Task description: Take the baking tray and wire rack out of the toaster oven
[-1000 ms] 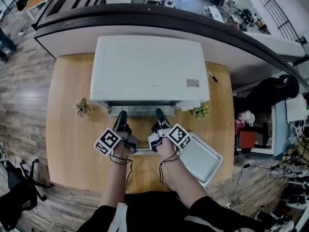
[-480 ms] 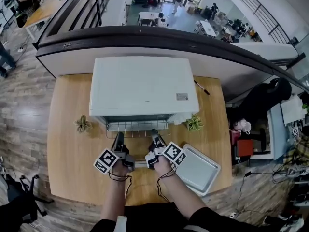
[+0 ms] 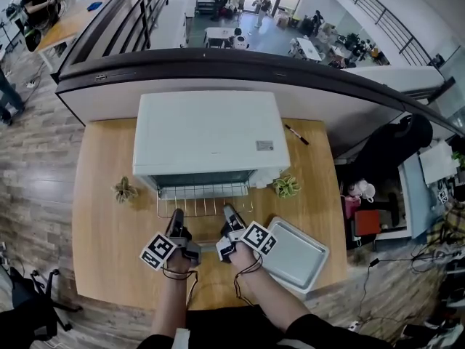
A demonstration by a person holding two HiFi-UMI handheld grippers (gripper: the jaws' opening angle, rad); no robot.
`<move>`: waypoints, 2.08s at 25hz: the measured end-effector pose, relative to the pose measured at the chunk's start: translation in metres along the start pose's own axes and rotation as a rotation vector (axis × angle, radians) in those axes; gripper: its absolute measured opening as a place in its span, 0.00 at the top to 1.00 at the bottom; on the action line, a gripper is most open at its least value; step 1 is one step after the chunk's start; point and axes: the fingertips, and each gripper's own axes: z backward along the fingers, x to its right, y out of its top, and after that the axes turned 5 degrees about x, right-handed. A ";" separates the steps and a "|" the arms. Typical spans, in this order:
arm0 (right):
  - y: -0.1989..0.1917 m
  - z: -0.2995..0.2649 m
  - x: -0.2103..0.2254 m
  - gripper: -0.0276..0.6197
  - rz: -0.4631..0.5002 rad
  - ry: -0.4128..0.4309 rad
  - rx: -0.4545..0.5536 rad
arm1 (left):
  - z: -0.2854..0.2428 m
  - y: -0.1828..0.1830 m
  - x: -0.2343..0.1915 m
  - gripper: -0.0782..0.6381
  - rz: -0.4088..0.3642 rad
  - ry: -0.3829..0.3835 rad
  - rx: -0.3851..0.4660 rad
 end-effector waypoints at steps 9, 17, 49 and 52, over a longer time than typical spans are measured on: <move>-0.009 0.019 -0.004 0.86 0.003 0.018 -0.021 | 0.020 -0.004 0.002 0.82 -0.011 0.005 0.003; -0.016 0.047 -0.007 0.88 0.000 0.049 -0.027 | 0.049 -0.014 0.007 0.82 -0.017 -0.006 0.002; 0.014 0.187 -0.001 0.89 0.078 0.109 0.056 | 0.123 -0.108 0.065 0.79 -0.208 -0.093 -0.177; 0.035 0.209 0.011 0.89 0.070 0.082 0.120 | 0.116 -0.136 0.078 0.79 -0.221 -0.124 -0.243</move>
